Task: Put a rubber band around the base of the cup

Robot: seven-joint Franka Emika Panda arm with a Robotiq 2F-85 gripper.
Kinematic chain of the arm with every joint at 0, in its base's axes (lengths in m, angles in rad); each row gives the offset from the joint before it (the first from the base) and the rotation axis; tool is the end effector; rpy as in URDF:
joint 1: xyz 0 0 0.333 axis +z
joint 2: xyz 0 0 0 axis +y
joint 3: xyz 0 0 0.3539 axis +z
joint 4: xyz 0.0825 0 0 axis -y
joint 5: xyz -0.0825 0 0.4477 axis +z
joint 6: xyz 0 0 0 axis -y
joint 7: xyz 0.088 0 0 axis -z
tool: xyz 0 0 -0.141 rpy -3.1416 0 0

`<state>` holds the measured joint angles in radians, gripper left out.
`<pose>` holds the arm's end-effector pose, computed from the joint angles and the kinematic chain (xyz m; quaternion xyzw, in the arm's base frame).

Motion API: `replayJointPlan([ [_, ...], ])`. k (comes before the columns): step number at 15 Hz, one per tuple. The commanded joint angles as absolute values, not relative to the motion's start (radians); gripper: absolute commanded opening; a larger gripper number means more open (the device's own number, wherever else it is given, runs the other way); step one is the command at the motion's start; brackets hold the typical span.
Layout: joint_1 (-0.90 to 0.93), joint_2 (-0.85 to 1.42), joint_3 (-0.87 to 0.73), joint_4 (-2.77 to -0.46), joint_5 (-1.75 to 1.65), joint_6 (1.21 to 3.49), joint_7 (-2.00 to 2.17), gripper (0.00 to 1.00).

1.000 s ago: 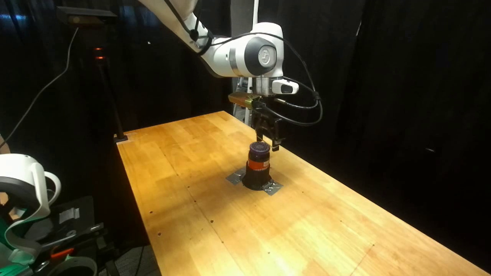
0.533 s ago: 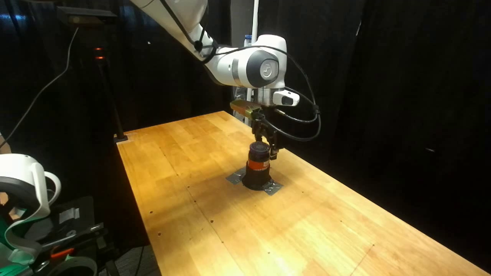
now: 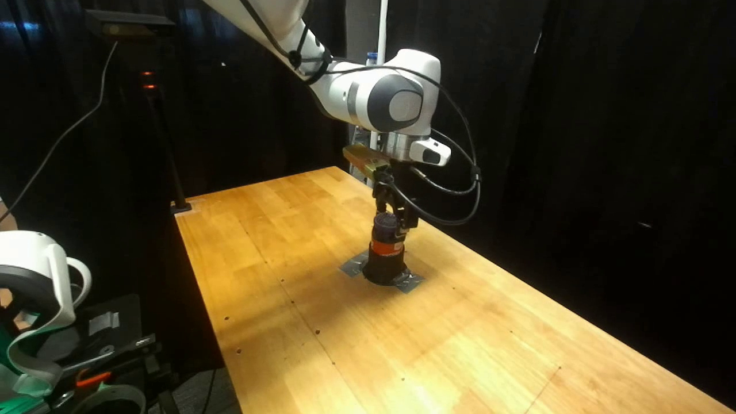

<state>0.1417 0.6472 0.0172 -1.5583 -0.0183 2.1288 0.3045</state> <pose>0.7564 0.1184 0.2193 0.9969 -0.0691 -0.0367 0.0111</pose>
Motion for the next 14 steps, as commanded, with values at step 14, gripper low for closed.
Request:
replayJointPlan([
  [14, 0.122, 0.448, 0.056, -2.02, 0.118, 2.464, 0.22, 0.73],
])
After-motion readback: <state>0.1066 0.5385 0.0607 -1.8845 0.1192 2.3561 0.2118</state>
